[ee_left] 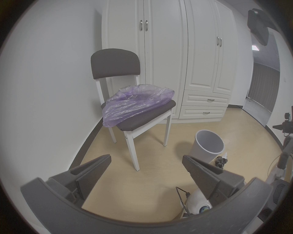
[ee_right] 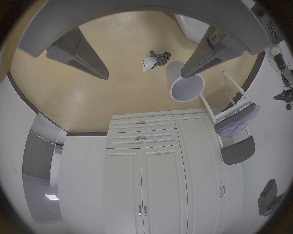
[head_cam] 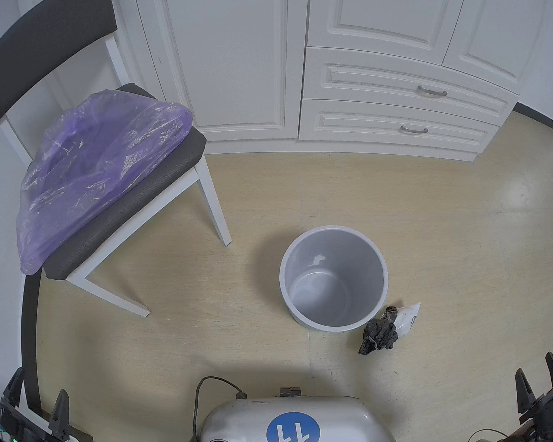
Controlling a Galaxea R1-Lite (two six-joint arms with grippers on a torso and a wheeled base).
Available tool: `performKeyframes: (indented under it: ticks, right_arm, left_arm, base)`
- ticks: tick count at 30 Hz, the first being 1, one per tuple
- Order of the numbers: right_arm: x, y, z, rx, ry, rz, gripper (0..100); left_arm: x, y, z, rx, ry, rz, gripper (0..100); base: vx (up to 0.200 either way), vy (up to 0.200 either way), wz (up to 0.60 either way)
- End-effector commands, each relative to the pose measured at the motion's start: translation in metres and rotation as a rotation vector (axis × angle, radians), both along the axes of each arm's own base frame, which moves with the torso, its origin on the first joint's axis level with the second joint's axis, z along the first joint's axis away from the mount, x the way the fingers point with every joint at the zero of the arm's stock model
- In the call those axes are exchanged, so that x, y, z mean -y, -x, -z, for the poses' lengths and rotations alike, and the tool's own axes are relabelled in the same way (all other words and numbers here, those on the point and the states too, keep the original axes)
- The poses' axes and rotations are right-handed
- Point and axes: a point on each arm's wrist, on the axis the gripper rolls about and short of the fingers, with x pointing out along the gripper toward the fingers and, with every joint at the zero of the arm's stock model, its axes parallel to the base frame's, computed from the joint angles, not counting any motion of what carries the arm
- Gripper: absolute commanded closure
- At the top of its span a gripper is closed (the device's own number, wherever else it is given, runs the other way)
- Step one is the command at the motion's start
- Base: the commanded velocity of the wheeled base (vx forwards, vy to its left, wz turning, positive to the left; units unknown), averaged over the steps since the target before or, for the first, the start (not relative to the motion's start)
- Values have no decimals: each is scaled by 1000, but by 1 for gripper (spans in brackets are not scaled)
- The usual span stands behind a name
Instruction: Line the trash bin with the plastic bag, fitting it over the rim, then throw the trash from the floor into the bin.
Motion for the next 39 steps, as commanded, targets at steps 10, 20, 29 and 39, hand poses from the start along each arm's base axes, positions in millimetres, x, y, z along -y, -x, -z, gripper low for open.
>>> performKeyframes:
  ticks: [10,20,29,39]
  right_arm:
    - [0,0,5,-3,7,-6,0]
    - [0,0,6,-6,10,-17,0]
    - [-1,0,6,-13,55,-20,0]
    - [-1,0,6,-11,86,-59,0]
  left_arm:
    - [0,0,5,0,-5,1,0]
    - [0,0,5,3,-24,7,0]
    - [0,0,5,5,-36,15,0]
    - [0,0,4,7,-36,17,0]
  base:
    - [0,0,0]
    - [0,0,0]
    - [0,0,0]
    - [0,0,0]
